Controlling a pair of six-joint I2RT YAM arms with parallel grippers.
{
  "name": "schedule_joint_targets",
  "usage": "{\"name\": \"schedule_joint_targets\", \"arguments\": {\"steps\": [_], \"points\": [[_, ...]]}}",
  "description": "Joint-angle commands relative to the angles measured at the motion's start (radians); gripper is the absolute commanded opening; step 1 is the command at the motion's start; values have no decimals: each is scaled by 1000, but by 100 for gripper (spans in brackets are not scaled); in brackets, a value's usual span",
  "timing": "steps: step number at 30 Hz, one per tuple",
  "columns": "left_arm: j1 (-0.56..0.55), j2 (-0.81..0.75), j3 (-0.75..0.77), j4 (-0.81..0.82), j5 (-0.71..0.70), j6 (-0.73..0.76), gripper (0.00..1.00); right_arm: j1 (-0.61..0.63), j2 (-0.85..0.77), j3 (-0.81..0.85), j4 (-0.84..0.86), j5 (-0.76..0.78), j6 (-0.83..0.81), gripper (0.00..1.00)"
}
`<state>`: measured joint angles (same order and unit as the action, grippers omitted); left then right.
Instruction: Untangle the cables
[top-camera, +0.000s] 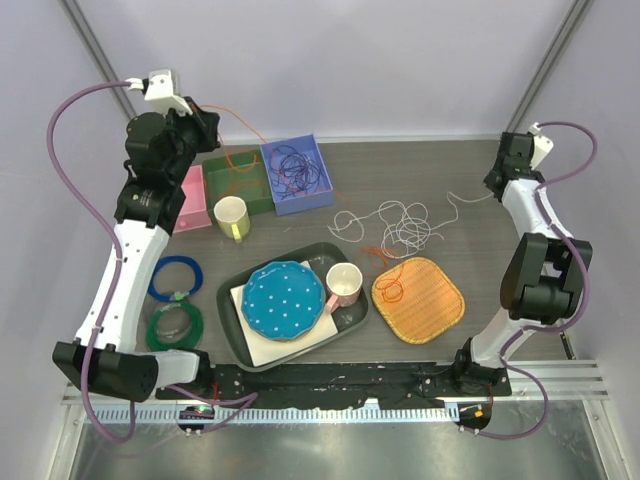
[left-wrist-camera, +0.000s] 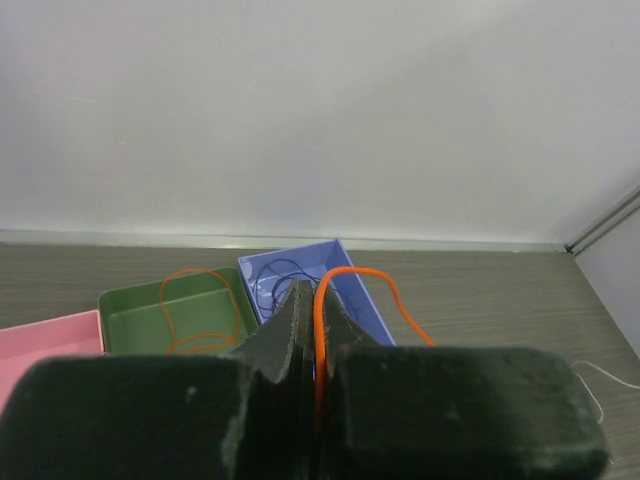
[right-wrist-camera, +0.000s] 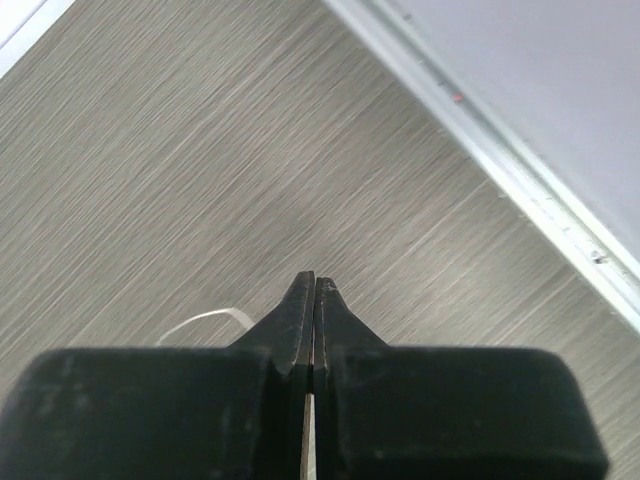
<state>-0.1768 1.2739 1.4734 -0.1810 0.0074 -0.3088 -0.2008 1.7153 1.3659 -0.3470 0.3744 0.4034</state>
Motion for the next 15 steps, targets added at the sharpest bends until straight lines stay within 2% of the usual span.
{"name": "schedule_joint_targets", "arguments": {"steps": [1,4,9,12,13,14,15], "points": [[-4,1,56,3,-23,8,0,35,-88,-8,26,-97,9,1],[-3,13,53,3,64,-10,0,37,-112,-50,69,-140,14,1],[-4,45,100,-17,121,-33,0,37,-121,-50,56,-176,3,1],[-3,51,134,-25,146,-44,0,49,-134,-44,45,-245,-23,34],[-4,56,143,-23,146,-49,0,57,-146,-38,42,-258,-31,51],[-4,58,154,-25,144,-52,0,67,-157,-36,37,-268,-47,57],[-4,61,177,-26,146,-61,0,89,-167,-34,39,-275,-55,69]]}}
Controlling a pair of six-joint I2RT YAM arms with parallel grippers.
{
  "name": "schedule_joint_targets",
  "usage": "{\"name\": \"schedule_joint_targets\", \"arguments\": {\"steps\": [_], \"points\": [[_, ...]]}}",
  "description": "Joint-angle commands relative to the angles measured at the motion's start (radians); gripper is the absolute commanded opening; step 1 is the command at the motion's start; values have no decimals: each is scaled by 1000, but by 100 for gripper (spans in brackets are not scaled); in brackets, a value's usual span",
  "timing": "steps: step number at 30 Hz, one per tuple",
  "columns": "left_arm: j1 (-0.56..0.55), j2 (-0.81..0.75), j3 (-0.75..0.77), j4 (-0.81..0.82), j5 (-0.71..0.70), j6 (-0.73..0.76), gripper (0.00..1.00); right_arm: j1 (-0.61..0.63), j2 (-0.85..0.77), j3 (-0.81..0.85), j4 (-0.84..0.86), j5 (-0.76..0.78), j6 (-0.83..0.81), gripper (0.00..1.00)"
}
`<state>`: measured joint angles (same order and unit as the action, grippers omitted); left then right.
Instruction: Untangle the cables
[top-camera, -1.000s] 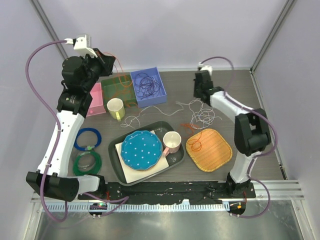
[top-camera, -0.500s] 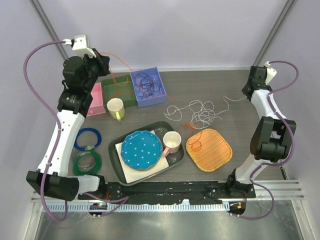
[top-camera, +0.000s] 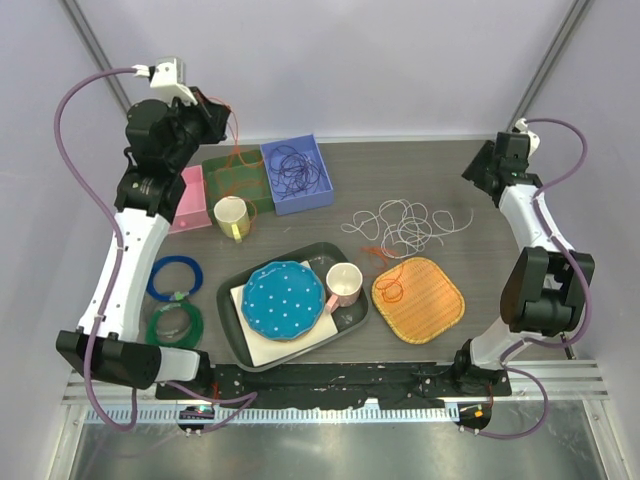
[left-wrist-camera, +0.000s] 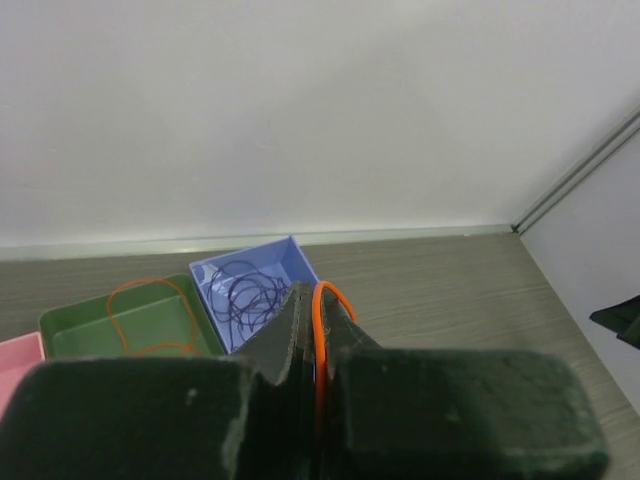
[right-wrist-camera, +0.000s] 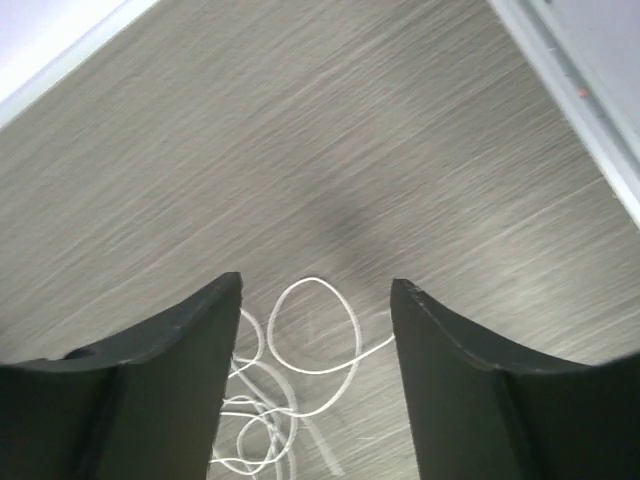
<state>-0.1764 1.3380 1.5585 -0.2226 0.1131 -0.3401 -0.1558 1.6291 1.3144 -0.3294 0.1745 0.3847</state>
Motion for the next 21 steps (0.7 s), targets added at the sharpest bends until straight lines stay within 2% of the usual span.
{"name": "schedule_joint_targets", "arguments": {"steps": [1,2,3,8,14,16,21], "points": [[-3,6,106,16,40,-34,0,61,-112,16,21,-72,-43,73],[-5,12,139,3,39,-40,0,74,-127,14,20,-70,-58,77],[-5,19,158,-3,37,-46,0,88,-146,13,18,-67,-63,91],[-3,70,291,-44,13,-51,0,156,-297,-18,26,-49,-60,93],[-5,122,417,-29,-104,-56,0,185,-422,-79,69,-99,-41,94],[-5,174,462,-27,-183,-45,0,185,-459,-92,70,-105,-40,94],[-5,303,613,-27,-269,12,0,188,-500,-109,85,-142,-40,94]]}}
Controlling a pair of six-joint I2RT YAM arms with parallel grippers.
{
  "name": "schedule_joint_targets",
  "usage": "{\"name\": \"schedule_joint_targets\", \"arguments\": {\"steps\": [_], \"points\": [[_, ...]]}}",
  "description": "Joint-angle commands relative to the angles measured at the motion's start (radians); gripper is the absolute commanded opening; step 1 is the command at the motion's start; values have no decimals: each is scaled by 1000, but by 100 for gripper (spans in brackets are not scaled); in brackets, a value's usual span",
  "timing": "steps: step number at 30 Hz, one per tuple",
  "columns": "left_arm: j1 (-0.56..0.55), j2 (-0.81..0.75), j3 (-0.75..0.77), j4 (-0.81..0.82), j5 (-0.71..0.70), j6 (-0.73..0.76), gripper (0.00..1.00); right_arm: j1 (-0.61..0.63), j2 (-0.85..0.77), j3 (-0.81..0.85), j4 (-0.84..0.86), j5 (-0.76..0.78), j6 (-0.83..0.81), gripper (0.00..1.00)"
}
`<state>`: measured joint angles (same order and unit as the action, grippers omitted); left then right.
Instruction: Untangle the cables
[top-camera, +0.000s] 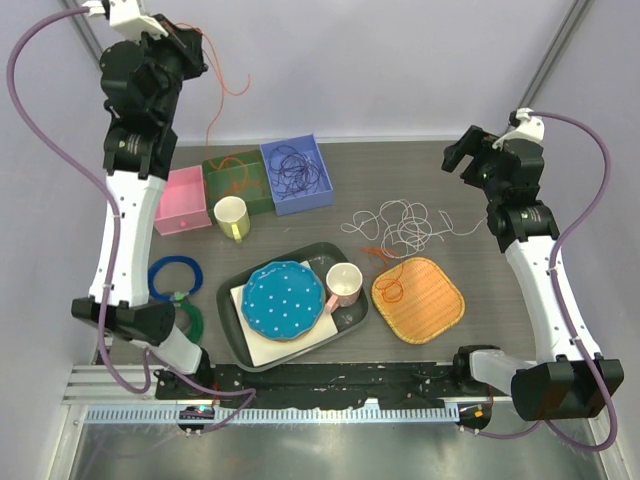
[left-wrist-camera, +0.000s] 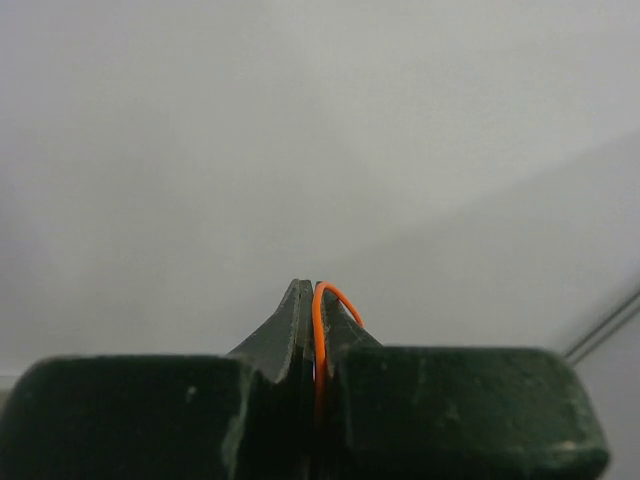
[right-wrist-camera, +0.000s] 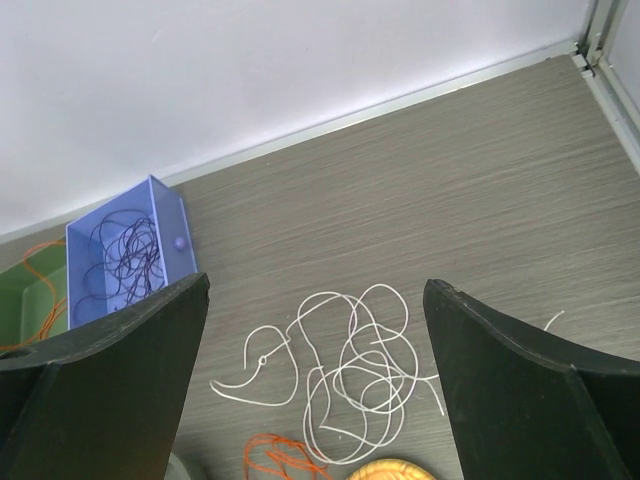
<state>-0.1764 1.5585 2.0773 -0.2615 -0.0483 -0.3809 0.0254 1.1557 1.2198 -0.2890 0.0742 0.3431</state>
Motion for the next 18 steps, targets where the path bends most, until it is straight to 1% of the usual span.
{"name": "schedule_joint_targets", "arguments": {"steps": [1,3,6,12,18], "points": [[-3,121,115,5,-122,62,0,7,-33,-16,47,-45,2,94],[-3,156,158,-4,-154,79,0,8,-36,-17,51,-48,0,94],[-3,198,149,8,-174,112,0,13,-36,-16,54,-53,2,94],[6,247,21,64,-222,135,0,19,-39,-14,53,-60,2,94],[17,325,-8,45,-263,140,0,22,-47,-14,50,-60,2,94]]}}
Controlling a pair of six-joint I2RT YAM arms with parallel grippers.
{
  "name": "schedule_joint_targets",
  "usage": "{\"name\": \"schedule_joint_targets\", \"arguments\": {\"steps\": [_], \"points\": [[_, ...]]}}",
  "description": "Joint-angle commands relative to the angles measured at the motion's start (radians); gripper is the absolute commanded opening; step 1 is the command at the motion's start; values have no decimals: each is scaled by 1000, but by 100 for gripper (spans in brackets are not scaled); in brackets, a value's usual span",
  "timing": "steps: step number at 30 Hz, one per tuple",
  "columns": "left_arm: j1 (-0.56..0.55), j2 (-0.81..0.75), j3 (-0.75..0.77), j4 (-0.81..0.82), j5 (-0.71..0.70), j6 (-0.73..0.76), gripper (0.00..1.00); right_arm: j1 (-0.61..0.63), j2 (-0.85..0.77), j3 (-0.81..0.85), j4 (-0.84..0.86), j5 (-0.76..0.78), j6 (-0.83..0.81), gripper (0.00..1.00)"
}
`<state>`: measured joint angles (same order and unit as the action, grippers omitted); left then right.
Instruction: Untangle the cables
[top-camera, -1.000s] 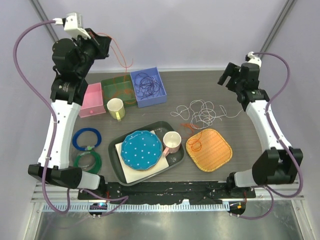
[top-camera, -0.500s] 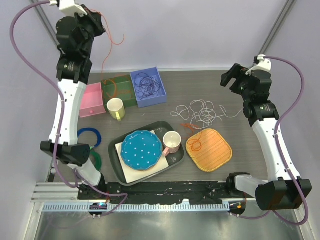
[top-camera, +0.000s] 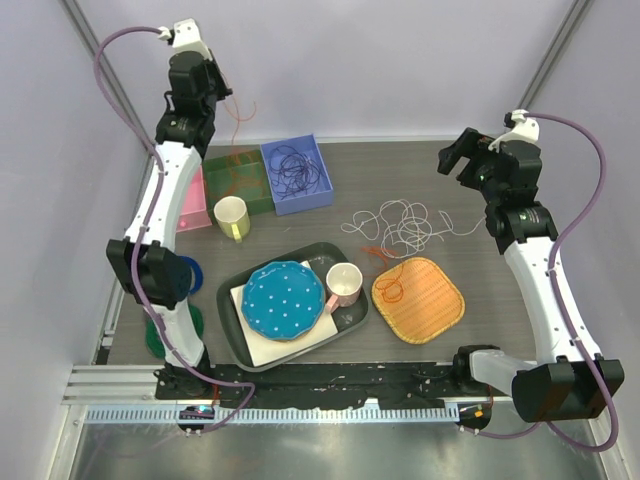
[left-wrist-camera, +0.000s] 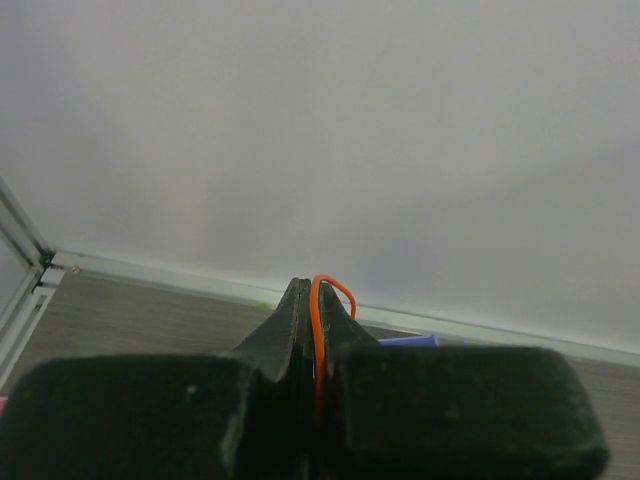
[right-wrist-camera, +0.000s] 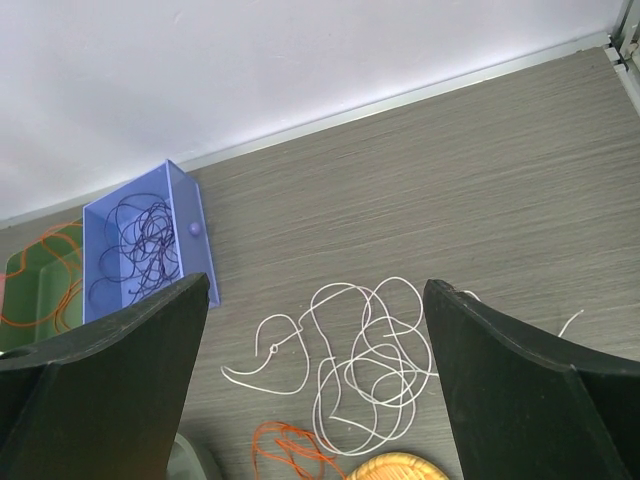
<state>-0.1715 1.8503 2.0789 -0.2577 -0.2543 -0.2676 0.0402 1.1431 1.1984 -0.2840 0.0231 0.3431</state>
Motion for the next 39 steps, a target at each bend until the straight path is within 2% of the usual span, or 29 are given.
{"name": "schedule_joint_targets", "arguments": {"steps": [1,4,8,11,15,19,20,21,24,26,29,33,36,37,39], "points": [[10,36,-22,41,-92,28,0,7,-36,9,43,-9,5,94],[10,35,-117,72,-157,13,0,7,-43,9,37,-11,10,94],[13,50,-215,52,-336,-36,0,7,-52,6,32,-9,20,94],[13,64,-250,-46,-339,-128,0,9,-51,9,26,-9,36,94],[10,89,-329,-37,-228,-196,0,9,-45,12,25,-61,31,94],[10,141,-264,-147,-266,-216,0,9,-37,15,29,-78,28,94],[10,148,-250,-162,-273,-211,3,10,-37,18,29,-95,30,94],[10,159,-238,-179,-273,-209,24,10,-37,17,28,-103,31,94],[10,159,-189,-260,-254,-205,69,10,-36,18,29,-135,33,94],[9,139,-171,-285,-231,-216,78,10,-37,21,22,-140,30,94],[3,51,-204,-313,-168,-228,100,10,-23,30,6,-140,19,94],[-31,-147,-308,-353,-82,-274,100,12,55,84,-39,-103,1,96],[-84,-351,-503,-290,24,-295,100,32,161,169,-145,-91,-42,96],[-104,-397,-625,-264,39,-303,100,49,193,188,-182,-72,-49,96],[-161,-531,-748,-200,55,-315,100,72,262,234,-211,-48,-67,96]]}}
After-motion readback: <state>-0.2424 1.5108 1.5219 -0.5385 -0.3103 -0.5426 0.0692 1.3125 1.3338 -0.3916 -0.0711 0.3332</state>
